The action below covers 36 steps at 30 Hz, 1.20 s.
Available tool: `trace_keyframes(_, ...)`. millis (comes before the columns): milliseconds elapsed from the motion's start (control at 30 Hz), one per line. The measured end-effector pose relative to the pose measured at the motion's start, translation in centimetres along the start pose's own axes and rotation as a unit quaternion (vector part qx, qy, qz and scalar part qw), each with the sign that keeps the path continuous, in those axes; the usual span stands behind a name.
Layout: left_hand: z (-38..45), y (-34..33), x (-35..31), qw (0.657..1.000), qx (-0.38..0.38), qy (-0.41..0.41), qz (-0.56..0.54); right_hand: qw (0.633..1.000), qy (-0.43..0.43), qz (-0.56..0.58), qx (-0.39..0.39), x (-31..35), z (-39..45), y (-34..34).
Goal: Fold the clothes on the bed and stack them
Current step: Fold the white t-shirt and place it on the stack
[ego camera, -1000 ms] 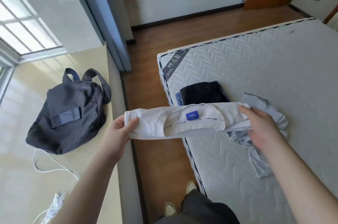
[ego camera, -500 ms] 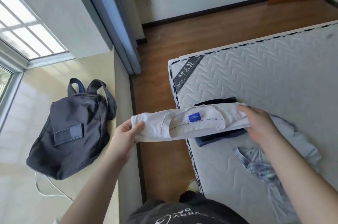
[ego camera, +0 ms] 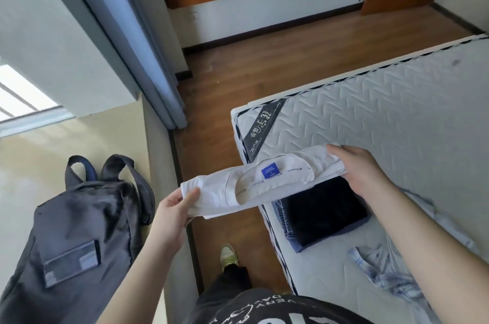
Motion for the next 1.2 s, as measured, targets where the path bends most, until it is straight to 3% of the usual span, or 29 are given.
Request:
trace_keyframes(267,9.4,0.3,-4.4,0.996,0.071,-0.008,0.059,0.997,0.027,0.033,-0.061,1.6,4.6,-1.7)
trace_keyframes(567,17.7,-4.2,-7.5,0.987,0.134,-0.019,0.086,0.990,0.029,0.058,-0.124,4.1,9.2,0.3)
trace_keyframes(900,24.2,-9.1,-9.6,0.994,0.078,0.044,0.055,0.987,-0.038,0.083,-0.130,6.4,17.8,2.1)
trace_keyframes(1200,31.6,-9.5,-11.4,0.994,0.017,0.107,-0.003,0.984,-0.085,0.065,-0.146,9.6,29.0,-2.5)
Point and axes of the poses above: each hand's wrist, its own z-axis towards the middle knuckle, its own y-axis out of the back of the hand, x = y × z, the point moved 7 cm from there along z, towards the middle knuckle, and after that the axes turned 10 degrees about z, right-handed, at the moved point
